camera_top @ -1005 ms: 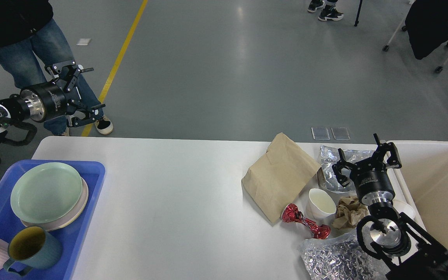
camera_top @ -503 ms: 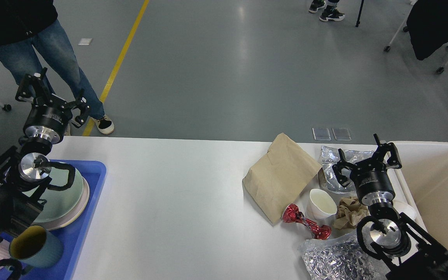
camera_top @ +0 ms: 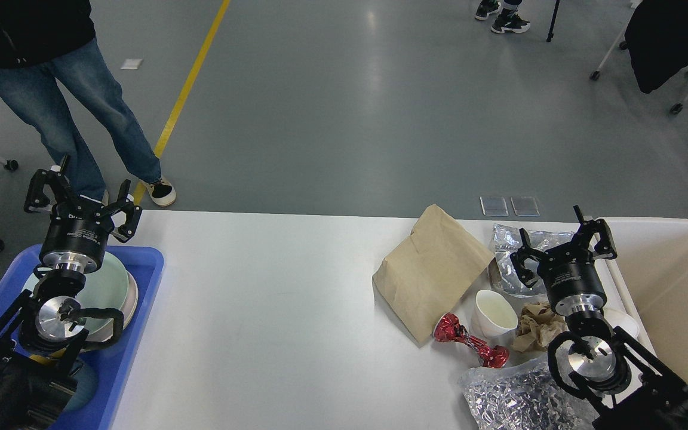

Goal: Tidy desktop

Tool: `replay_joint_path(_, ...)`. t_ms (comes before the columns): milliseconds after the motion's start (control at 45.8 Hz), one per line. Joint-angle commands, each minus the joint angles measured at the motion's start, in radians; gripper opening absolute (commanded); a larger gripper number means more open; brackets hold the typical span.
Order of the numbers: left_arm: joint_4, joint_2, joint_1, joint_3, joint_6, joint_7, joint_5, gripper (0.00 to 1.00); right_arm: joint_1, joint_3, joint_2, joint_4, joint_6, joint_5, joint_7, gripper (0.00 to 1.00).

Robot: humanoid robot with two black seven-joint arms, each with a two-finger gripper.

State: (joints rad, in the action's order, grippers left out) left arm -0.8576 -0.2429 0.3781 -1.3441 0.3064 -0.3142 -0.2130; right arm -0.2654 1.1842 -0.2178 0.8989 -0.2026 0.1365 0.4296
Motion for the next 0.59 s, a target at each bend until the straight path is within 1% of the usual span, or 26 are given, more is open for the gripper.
replay_joint_path(0,-0.001,0.005,-0.002,0.011,0.016,-0.003,-0.003,0.96,0.000,0.000,0.000,0.000,0.000,0.000,0.000,1.00)
replay_joint_path(197,0.008,0.010,0.015,0.000,0.016,0.003,0.001,0.96,0.000,0.000,0.000,0.000,0.000,0.000,0.000,1.00)
replay_joint_path(393,0.014,0.013,0.018,-0.007,0.017,-0.005,0.000,0.96,0.000,0.000,0.000,0.000,0.000,0.000,0.000,1.00)
replay_joint_path(568,0.020,0.051,0.018,-0.001,0.016,-0.008,0.001,0.96,0.000,0.000,0.000,0.000,0.000,0.000,0.000,1.00)
